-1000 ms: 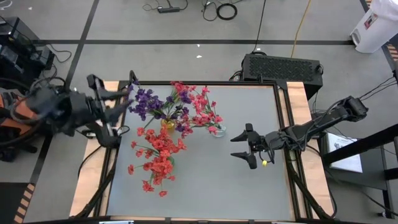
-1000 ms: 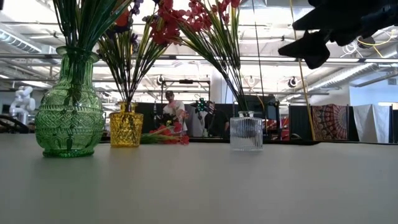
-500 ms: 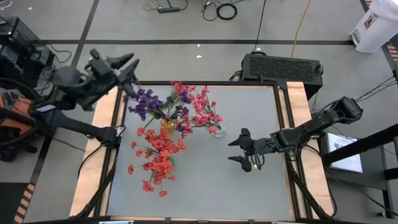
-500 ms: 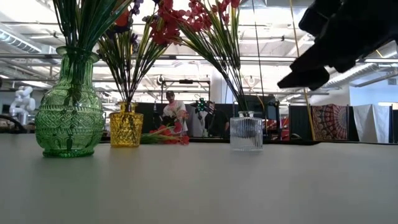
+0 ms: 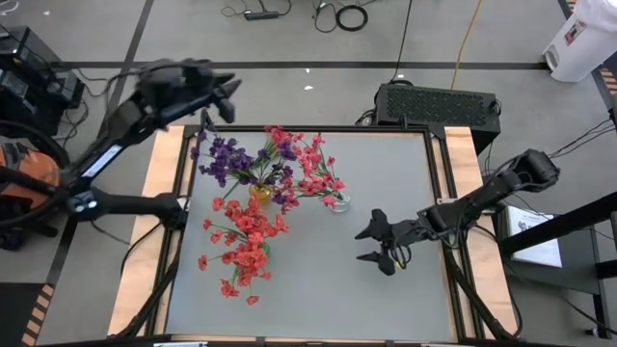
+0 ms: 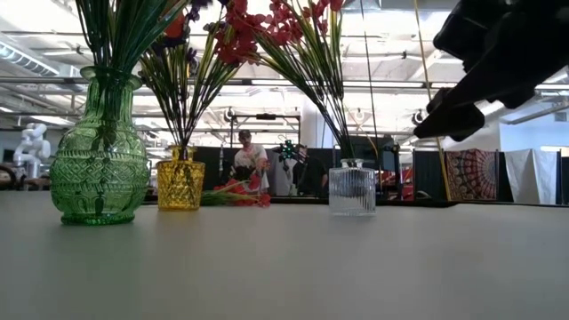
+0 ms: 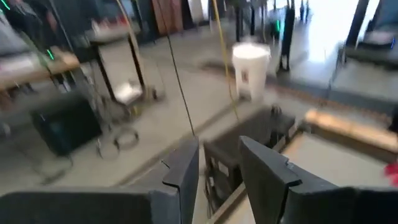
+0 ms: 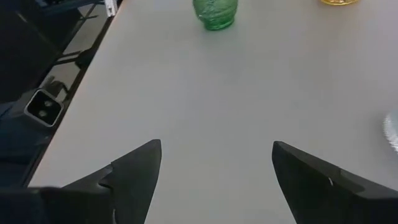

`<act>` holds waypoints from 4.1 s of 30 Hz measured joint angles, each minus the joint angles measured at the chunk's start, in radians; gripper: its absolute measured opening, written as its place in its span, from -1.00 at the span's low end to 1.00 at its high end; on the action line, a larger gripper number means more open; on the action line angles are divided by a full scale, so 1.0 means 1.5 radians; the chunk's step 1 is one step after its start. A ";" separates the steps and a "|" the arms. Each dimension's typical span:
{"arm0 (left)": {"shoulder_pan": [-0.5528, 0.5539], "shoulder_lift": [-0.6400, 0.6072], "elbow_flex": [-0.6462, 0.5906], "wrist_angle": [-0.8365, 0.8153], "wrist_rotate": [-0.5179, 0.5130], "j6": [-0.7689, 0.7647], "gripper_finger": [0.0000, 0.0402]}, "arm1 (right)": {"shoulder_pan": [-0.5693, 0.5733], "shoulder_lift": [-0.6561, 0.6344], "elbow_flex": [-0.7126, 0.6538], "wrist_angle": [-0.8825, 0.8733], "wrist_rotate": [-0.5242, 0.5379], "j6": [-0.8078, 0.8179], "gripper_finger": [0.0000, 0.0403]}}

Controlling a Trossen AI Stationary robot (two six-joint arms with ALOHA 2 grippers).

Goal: Sort flowers into vase by color
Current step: Put the pink flowers into the green vase

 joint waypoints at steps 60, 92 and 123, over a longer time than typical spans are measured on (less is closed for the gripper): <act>0.122 0.530 -0.002 -0.293 0.149 -0.069 -0.40 | 0.060 0.000 0.000 0.004 0.036 -0.008 0.48; 0.021 0.529 -0.110 -0.213 -0.034 -0.087 -0.40 | 0.099 0.000 0.000 0.005 0.037 -0.002 0.48; 0.023 0.528 -0.201 -0.117 0.036 -0.064 -0.64 | 0.099 0.000 0.000 0.005 0.039 -0.001 0.48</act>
